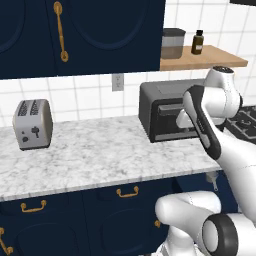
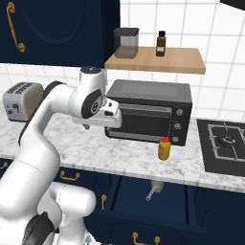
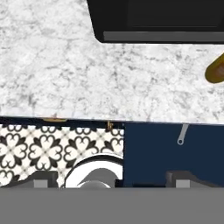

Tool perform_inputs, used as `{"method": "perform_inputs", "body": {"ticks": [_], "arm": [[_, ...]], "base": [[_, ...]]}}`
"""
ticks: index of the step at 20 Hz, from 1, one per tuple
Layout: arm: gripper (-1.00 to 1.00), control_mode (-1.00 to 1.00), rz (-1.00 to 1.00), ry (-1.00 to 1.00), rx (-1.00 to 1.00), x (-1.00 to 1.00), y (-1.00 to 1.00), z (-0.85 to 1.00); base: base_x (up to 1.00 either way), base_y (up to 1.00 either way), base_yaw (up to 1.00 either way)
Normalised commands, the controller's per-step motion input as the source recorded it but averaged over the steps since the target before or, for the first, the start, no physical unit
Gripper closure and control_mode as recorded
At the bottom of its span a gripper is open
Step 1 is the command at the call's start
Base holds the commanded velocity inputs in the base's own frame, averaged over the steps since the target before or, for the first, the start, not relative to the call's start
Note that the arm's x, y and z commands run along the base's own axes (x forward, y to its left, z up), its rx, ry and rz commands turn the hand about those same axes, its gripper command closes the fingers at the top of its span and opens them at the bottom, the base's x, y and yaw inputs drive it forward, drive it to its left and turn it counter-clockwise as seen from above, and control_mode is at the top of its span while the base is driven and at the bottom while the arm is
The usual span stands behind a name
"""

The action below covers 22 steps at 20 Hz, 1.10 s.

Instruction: Pick the measuring cup from the drawer and place it on the counter.

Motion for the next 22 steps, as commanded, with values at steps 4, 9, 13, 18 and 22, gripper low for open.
{"method": "perform_inputs", "body": {"ticks": [4, 9, 13, 18, 22], "arm": [[-1.00, -1.00, 0.00, 0.04, 0.00, -0.32, -0.81, -0.34], [-1.00, -1.00, -0.04, 0.04, 0.00, -0.13, -0.83, -0.45], [-1.00, -1.00, -0.09, 0.01, 0.00, -0.01, -0.76, -0.57], [-1.00, -1.00, -0.08, 0.01, 0.00, 0.00, -0.73, -0.47], [-1.00, -1.00, -0.02, 0.00, 0.06, 0.03, -0.49, -0.17]], "base": [[0.00, 0.00, 0.00], [0.00, 0.00, 0.00], [0.00, 0.00, 0.00], [0.00, 0.00, 0.00], [0.00, 0.00, 0.00]]}}
